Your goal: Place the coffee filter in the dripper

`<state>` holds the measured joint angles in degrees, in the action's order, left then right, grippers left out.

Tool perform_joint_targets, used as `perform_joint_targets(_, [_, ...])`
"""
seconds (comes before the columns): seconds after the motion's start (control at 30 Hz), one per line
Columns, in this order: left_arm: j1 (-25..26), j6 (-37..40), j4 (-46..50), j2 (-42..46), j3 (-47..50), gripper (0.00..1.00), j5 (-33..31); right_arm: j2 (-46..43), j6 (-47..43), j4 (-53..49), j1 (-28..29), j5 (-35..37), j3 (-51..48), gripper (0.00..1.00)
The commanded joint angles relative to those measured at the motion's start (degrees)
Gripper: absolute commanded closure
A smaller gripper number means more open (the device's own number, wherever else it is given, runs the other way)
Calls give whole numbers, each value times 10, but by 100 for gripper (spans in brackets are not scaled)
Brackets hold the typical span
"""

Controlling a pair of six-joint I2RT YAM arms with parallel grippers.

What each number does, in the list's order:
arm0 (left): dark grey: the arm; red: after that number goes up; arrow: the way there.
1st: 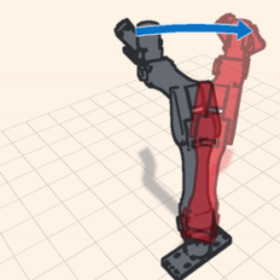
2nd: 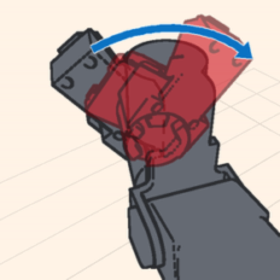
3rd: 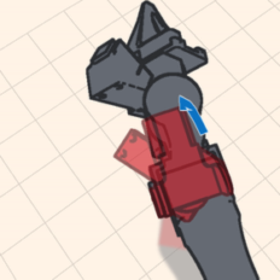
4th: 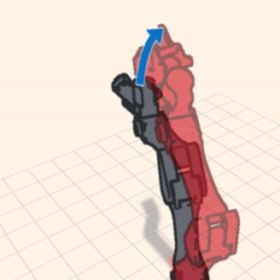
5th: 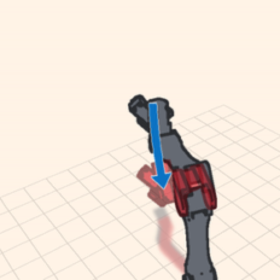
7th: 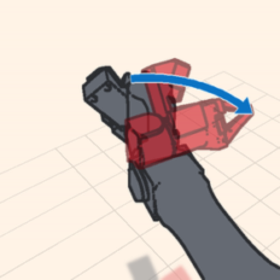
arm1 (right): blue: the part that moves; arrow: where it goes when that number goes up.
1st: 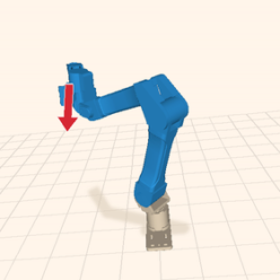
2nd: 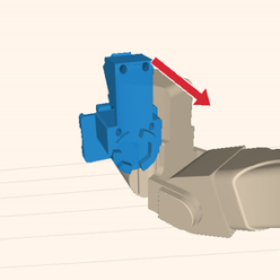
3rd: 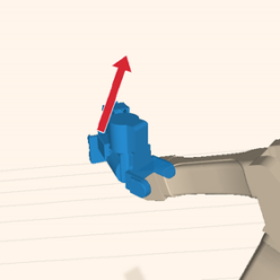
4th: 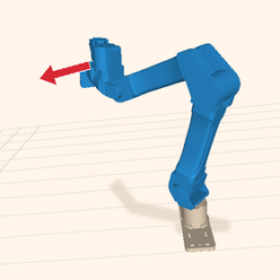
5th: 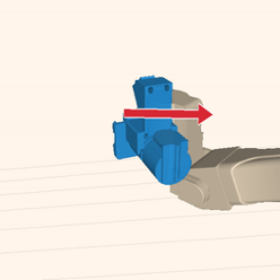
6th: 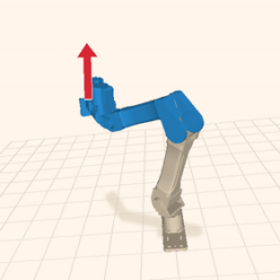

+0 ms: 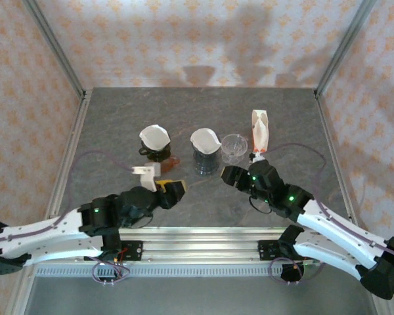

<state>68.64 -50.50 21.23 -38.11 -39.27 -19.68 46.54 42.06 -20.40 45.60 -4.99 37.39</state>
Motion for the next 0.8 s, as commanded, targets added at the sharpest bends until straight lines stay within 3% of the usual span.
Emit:
perform_joint_targets(0.0, [2,29,118,48,-21,1,-88,-8,-52,-125,2,86,43,29])
perform_joint_targets(0.13, [3,27,176,106,-22,0,-130,-7,-70,-184,-17,131,70,21])
perform_joint_targets(0.33, [3,16,219,190,-1,0,-163,6,-104,-192,-139,77,57,12])
perform_joint_targets(0.47, [3,5,252,219,3,0,-172,37,-110,-137,-211,-4,12,12])
perform_joint_targets(0.77, [2,-8,281,272,20,0,-174,102,-167,-60,-269,-13,13,11])
